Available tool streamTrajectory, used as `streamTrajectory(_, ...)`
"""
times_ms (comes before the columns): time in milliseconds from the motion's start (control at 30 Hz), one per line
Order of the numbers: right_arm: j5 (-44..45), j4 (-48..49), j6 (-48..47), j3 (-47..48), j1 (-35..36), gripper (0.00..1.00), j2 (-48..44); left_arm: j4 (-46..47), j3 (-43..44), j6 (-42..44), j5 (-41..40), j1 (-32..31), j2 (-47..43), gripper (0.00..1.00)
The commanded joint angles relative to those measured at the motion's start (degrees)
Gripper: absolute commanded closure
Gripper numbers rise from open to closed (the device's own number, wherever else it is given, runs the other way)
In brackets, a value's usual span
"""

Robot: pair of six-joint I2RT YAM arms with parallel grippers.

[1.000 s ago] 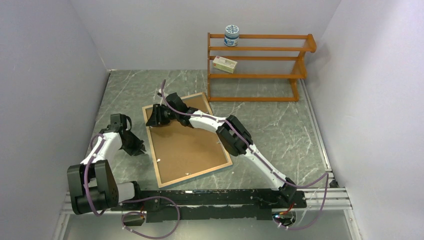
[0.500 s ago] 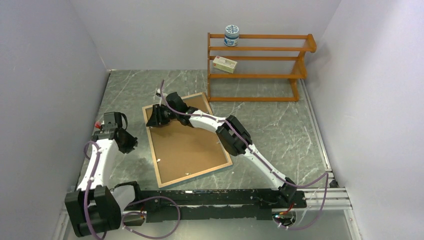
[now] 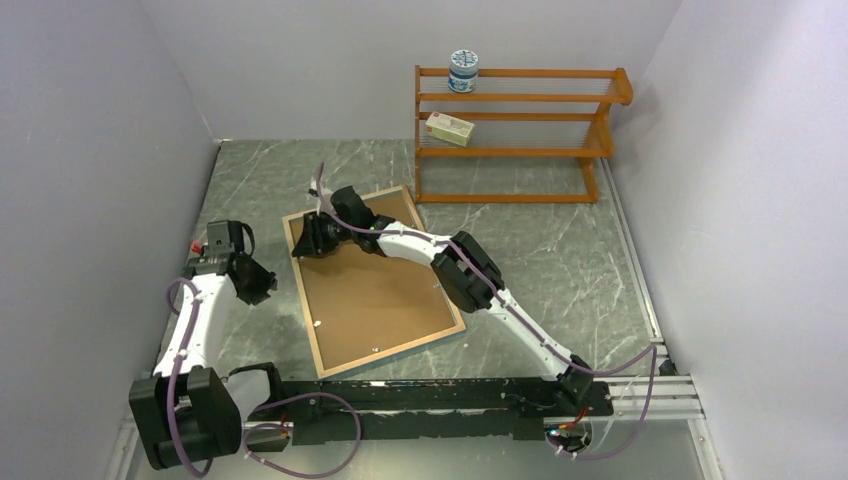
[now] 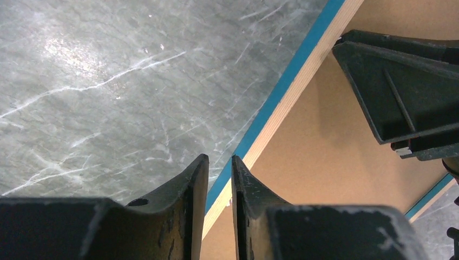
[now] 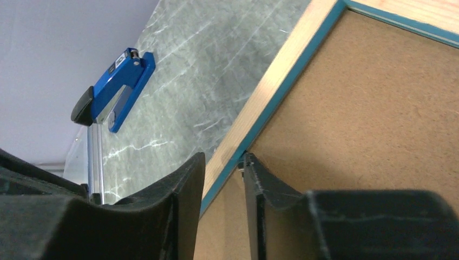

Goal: Put the photo into the frame
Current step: Install the photo frame at the center of the board.

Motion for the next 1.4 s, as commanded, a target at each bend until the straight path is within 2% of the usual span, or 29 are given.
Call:
streamTrajectory(0, -2.0, -6.7, -0.9, -4.1, 1.5, 0.59, -3.0, 1.6, 2.0, 0.9, 2.6, 0.1, 1.3, 0.71)
streamTrajectory(100, 3.1, -9.7, -0.9, -3.2, -0.5, 0.52, -6.5, 2.8, 2.8, 0.9, 2.7, 0.4, 2.2, 0.68)
streamTrajectory(333, 7.7, -10.4, -1.6, -11.2, -5.0, 0.46, -18.0, 9.4, 4.8, 1.4, 8.1, 0.8, 7.6, 0.57)
streamTrajectory(533, 11.4, -10.0, 1.2, -26.8, -5.4, 0.47, -30.5, 14.4, 7.7, 1.4, 12.7, 0.8, 17.2, 0.46)
streamTrajectory(700, 16.7, -13.2, 3.6, -39.3, -5.6, 0.48, -46.7, 19.7, 9.6, 1.7, 13.2, 0.8, 21.0, 0.37)
streamTrajectory(900, 23.6, -17.8, 2.9, -54.9, -5.7, 0.47, -61.3, 19.9, 13.3, 2.9, 8.7, -0.5, 28.5, 0.34)
streamTrajectory(1033, 21.8, -17.7, 3.5, -66.3, -5.7, 0.47, -67.7, 20.9, 14.7, 3.4, 6.4, -2.2, 32.1, 0.35)
streamTrajectory(1200, 14.9, -14.0, 4.1, -77.7, -4.8, 0.47, -72.3, 22.2, 14.7, 5.5, 3.5, -5.4, 34.4, 0.35)
streamTrajectory(1367, 8.6, -10.0, 1.3, -81.3, -0.5, 0.47, -71.5, 24.8, 13.8, 7.9, 0.6, -5.8, 35.1, 0.41)
